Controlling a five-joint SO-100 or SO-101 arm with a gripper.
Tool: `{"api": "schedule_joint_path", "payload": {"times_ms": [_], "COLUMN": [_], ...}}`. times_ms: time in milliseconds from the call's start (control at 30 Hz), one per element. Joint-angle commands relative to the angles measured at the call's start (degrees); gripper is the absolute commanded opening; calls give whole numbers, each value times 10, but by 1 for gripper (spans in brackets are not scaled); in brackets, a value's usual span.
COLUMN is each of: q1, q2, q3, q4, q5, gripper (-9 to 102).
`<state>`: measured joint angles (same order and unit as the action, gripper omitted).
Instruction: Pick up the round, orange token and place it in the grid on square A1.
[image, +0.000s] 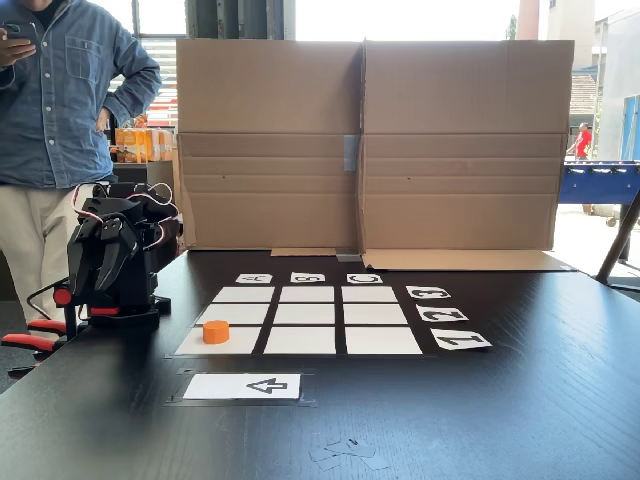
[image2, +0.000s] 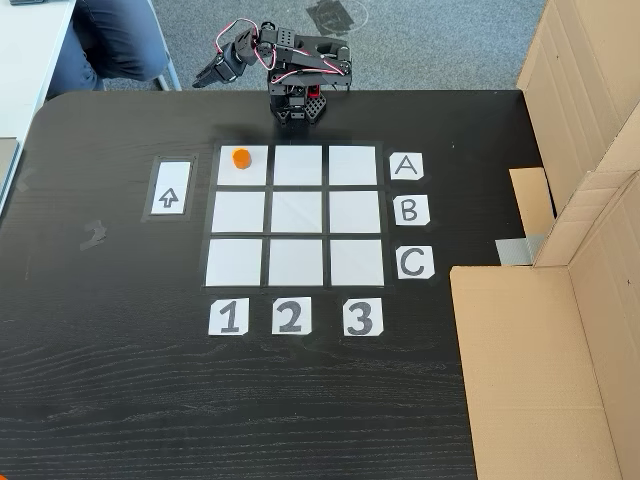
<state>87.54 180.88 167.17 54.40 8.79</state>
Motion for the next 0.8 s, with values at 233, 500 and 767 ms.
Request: {"api": "schedule_joint_path", "payload": {"times_ms": [233, 500, 767], "q1": [14, 19, 15], "q2": [59, 89, 95], "q3": [45, 76, 79], "q4": [-2, 1, 29], "q5": [-5, -8, -7], "gripper": [4, -1, -1]}}
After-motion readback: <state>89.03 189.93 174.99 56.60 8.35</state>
